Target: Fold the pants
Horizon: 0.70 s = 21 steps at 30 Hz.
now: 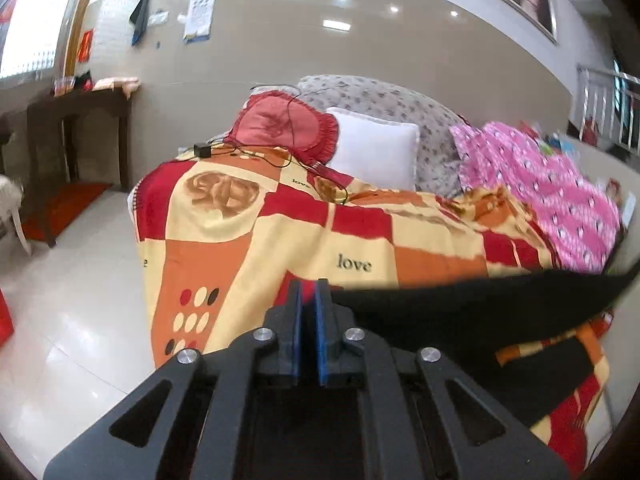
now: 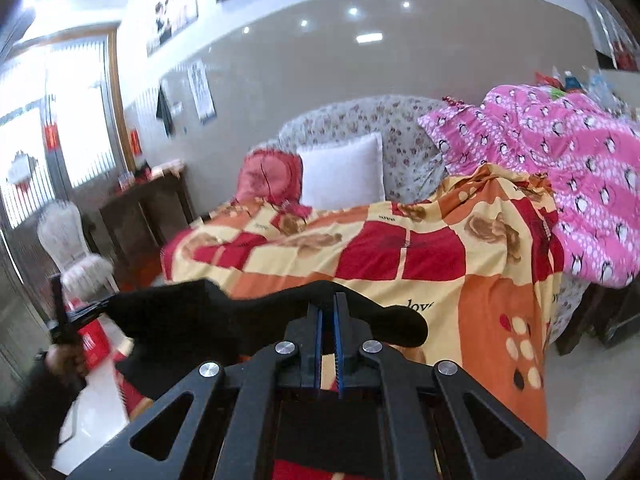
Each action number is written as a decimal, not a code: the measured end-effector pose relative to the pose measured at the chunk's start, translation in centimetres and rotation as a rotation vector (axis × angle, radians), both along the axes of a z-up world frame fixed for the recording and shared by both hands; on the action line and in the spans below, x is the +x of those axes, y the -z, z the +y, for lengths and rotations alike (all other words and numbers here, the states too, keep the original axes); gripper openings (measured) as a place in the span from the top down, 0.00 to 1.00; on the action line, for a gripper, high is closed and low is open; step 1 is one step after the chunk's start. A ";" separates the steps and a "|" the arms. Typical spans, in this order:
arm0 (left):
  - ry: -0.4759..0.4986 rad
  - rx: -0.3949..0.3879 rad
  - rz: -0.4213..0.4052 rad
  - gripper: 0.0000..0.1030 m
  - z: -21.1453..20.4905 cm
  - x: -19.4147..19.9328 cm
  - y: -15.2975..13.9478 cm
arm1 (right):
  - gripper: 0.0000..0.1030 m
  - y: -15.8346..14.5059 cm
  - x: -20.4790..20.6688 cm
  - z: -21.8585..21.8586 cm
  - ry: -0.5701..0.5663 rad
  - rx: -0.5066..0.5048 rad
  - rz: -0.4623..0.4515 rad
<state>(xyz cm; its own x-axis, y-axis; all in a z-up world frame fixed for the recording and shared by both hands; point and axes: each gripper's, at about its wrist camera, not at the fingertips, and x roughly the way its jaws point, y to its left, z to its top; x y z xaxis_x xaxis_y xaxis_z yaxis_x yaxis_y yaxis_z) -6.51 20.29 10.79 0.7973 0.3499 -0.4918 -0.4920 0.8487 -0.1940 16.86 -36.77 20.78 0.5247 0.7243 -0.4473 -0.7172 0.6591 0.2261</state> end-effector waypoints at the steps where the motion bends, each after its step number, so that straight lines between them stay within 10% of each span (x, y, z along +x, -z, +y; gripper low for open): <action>1: -0.015 -0.024 -0.001 1.00 0.9 0.7 0.2 | 0.97 0.2 0.0 -0.8 -0.003 0.037 0.029; 11: -0.008 -0.124 -0.055 0.97 -0.1 3.4 2.0 | 0.97 9.7 11.9 3.3 0.173 -0.132 0.232; 15: 0.005 -0.061 -0.055 0.28 -1.4 0.3 0.9 | 0.96 12.8 14.8 2.4 0.219 -0.097 0.324; 21: 0.045 -0.130 -0.049 0.27 -0.9 -2.7 1.8 | 0.96 16.4 18.4 3.7 0.246 -0.164 0.391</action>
<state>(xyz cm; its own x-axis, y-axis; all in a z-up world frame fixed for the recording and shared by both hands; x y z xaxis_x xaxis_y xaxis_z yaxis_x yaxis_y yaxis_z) -9.24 19.35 8.98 0.8346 0.2495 -0.4911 -0.4417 0.8357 -0.3262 35.29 -33.07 4.41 0.4412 0.5032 -0.7430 -0.4175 0.8480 0.3264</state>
